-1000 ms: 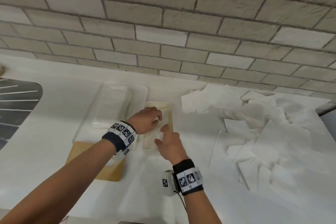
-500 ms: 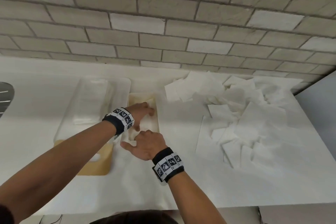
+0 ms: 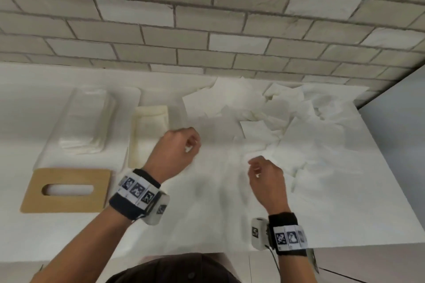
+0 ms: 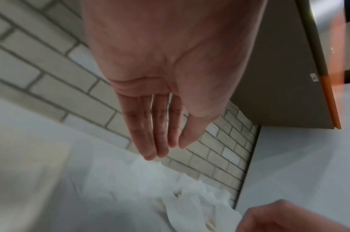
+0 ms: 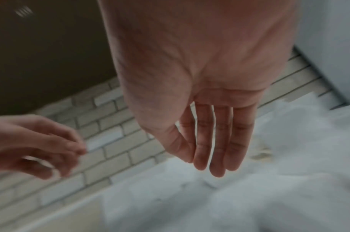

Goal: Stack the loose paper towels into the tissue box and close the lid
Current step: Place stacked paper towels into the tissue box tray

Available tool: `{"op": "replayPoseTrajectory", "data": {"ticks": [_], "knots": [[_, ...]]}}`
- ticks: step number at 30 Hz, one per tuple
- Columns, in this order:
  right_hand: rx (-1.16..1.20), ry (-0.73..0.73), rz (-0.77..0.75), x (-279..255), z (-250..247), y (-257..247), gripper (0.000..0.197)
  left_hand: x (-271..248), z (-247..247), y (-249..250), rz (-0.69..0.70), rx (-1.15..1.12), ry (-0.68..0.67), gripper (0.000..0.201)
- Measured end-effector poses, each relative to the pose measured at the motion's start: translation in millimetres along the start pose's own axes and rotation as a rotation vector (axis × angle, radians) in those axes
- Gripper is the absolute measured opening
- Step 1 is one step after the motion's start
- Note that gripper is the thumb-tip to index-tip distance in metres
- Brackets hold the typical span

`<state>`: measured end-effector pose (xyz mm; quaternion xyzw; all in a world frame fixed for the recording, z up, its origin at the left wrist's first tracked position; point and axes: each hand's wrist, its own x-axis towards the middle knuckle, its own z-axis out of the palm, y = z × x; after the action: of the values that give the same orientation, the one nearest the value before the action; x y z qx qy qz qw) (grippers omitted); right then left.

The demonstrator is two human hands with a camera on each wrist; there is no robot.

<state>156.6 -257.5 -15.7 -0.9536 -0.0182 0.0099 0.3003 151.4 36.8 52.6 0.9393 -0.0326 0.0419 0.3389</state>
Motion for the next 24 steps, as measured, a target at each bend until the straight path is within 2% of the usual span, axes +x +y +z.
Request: {"op": "replayPoseTrajectory", "data": {"ticks": [2, 5, 6, 8, 9, 11, 12, 14, 15, 16, 20, 22, 24], "knots": [[-0.080, -0.036, 0.133, 6, -10, 45, 0.021, 0, 43, 20, -0.085, 0.003, -0.076, 0.009], [-0.231, -0.170, 0.216, 13, -10, 86, 0.050, 4, 112, 35, -0.274, 0.186, -0.262, 0.043], [-0.275, -0.219, 0.221, 15, -6, 95, 0.050, 3, 133, 38, -0.322, 0.240, -0.331, 0.058], [-0.304, -0.267, 0.178, 16, 0, 105, 0.032, 0, 171, 42, -0.384, 0.294, -0.414, 0.082], [-0.292, -0.269, 0.151, 17, 2, 108, 0.021, -1, 185, 41, -0.396, 0.322, -0.414, 0.086], [-0.214, -0.231, 0.122, 17, 2, 110, 0.013, -1, 204, 38, -0.408, 0.325, -0.371, 0.074], [-0.183, -0.203, 0.110, 17, 2, 112, 0.022, 0, 209, 35, -0.405, 0.279, -0.363, 0.060], [-0.199, -0.205, 0.086, 15, 1, 117, 0.052, 2, 210, 29, -0.384, 0.153, -0.341, 0.028], [-0.231, -0.229, 0.076, 17, 1, 119, 0.061, 2, 207, 25, -0.374, 0.097, -0.319, 0.016], [-0.256, -0.253, 0.068, 20, -1, 121, 0.063, 2, 201, 22, -0.368, 0.039, -0.288, 0.010], [-0.298, -0.259, -0.052, 36, -12, 118, 0.026, 9, 154, 23, -0.381, -0.176, -0.094, 0.020], [-0.226, -0.232, -0.123, 41, -19, 115, 0.019, 13, 122, 28, -0.307, -0.206, 0.037, 0.023], [-0.063, -0.187, -0.203, 43, -30, 109, 0.017, 18, 89, 38, -0.219, -0.190, 0.096, 0.025]]}}
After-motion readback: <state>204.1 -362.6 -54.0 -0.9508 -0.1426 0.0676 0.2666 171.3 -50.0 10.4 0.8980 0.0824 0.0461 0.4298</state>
